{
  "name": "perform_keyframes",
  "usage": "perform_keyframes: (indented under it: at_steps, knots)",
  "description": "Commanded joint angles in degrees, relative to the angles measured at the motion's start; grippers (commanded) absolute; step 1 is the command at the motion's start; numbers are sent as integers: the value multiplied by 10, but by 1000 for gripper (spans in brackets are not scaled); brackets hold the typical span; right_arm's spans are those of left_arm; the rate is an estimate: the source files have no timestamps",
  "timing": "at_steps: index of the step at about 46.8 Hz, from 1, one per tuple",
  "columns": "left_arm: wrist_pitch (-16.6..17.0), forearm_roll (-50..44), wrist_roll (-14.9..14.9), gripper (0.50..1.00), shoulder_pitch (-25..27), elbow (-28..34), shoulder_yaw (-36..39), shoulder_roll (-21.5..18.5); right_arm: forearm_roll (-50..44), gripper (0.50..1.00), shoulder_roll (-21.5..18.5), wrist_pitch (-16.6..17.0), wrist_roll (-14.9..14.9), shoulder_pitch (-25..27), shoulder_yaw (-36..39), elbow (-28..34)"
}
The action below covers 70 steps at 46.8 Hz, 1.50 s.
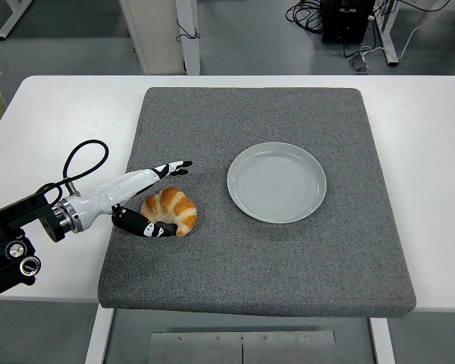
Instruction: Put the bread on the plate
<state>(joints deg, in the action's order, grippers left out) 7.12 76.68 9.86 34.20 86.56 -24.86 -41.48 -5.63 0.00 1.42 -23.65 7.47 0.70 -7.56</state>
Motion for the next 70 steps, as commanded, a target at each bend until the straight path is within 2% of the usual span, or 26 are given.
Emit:
perform_keyframes:
  at_steps: [1,19,27,49,53,54,56,61,70]
  knots:
    - [4,0,1,968,0,-7,0,6,0,1000,0,0,0,0,0,0]
    - [5,1,2,968,1,-39,0,33,0,1000,0,0,0,0,0,0]
    - [7,1,16,968,1,-52,0,34,0,1000,0,0,0,0,0,0]
    - [11,1,25,963,1,-70,0,44,0,1000,0,0,0,0,0,0]
    - [11,1,31,925,1,-71,1,46,0,1000,0,0,0,0,0,0]
    - [11,1,36,898,0,-71,1,46,0,1000,0,0,0,0,0,0]
    - [11,2,47,809,0,-70,1,46,0,1000,0,0,0,0,0,0]
    - [11,1,58,739,0,-70,2,46,0,1000,0,0,0,0,0,0]
    - [11,1,60,742,-1,-71,9,46,0,1000,0,0,0,0,0,0]
